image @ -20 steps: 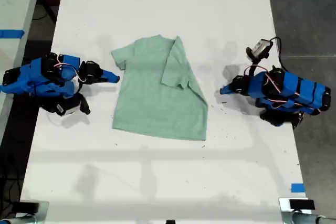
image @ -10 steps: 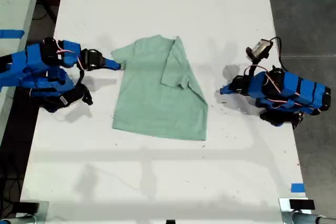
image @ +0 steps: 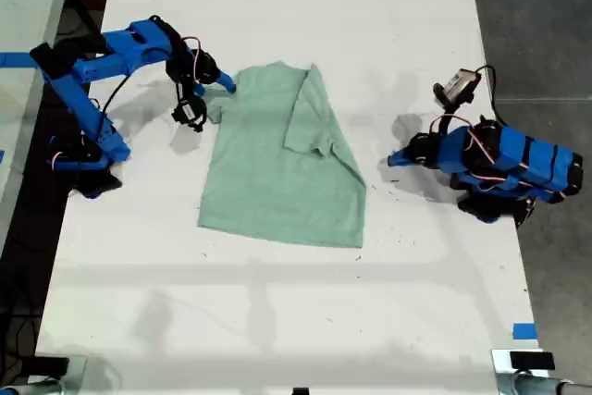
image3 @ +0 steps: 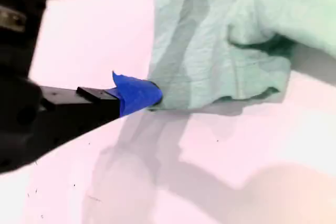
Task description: Fold t shirt
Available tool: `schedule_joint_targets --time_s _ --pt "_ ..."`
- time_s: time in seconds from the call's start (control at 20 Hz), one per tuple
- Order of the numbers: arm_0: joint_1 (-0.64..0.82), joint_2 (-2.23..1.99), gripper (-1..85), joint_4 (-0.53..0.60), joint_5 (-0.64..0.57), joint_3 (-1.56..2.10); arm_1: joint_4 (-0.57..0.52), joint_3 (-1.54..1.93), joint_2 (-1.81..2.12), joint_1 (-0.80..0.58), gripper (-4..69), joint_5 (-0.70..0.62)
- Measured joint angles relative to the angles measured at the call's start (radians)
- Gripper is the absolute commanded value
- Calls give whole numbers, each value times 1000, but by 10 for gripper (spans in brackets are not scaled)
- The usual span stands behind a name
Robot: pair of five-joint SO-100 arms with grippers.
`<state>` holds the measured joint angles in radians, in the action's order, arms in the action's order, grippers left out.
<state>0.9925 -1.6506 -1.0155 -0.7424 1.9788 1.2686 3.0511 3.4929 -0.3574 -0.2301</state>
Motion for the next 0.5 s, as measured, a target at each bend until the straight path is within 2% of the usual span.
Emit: schedule_joint_targets --time_s 0.35,0.4,0.45,0.5 --pt "29 -49 252 -8 55 12 0 0 0 0 10 0" --pt "29 -17 214 -2 61 15 0 0 0 0 10 0" --pt "29 26 75 -5 74 18 0 0 0 0 10 0" --pt "26 63 0 9 72 15 0 0 0 2 10 0"
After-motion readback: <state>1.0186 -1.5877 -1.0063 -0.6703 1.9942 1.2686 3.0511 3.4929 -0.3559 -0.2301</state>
